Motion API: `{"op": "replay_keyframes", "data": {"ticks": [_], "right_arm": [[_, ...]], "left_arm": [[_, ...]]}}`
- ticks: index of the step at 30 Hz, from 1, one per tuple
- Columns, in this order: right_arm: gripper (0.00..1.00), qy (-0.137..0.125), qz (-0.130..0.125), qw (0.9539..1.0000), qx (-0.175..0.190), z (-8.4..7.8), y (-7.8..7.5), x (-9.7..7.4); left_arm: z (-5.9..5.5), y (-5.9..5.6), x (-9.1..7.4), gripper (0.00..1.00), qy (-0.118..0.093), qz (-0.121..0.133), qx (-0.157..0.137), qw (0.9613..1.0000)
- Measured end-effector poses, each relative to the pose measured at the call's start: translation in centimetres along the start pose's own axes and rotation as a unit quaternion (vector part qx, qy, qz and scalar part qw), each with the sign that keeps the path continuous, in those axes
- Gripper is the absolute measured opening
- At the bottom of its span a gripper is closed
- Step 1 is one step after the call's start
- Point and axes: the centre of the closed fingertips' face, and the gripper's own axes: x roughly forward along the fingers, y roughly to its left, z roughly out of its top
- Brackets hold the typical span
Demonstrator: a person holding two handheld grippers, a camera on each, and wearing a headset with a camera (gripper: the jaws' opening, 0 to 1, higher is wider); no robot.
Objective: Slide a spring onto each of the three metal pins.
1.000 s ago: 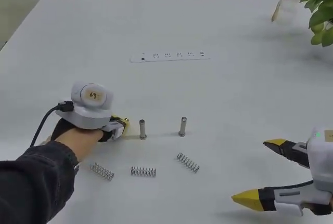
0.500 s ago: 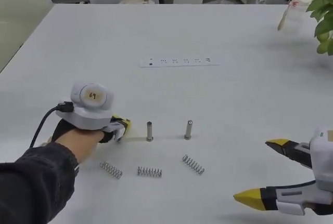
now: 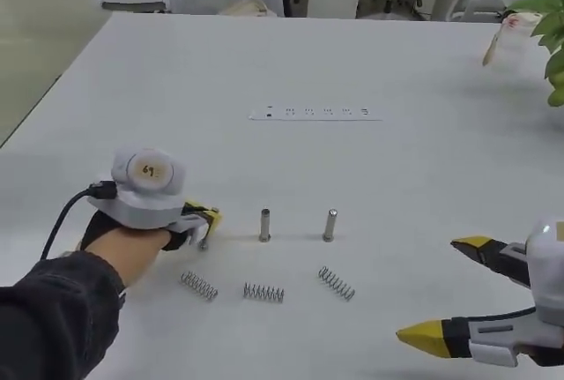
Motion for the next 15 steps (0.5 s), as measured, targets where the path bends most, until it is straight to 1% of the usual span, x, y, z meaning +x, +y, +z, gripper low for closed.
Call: {"op": "replay_keyframes", "data": {"ticks": [5,15], "right_arm": [[0.93,0.001,0.000,1.0000,-0.003,0.01,-0.03,-0.17],[0.93,0.003,0.001,1.0000,-0.006,0.09,0.39,-0.17]], "left_arm": [[0.41,0.12,0.00,0.00,-0.008,0.002,-0.002,1.0000],[0.23,-0.11,-0.40,0.00,-0.010,0.001,0.001,0.9999]]}}
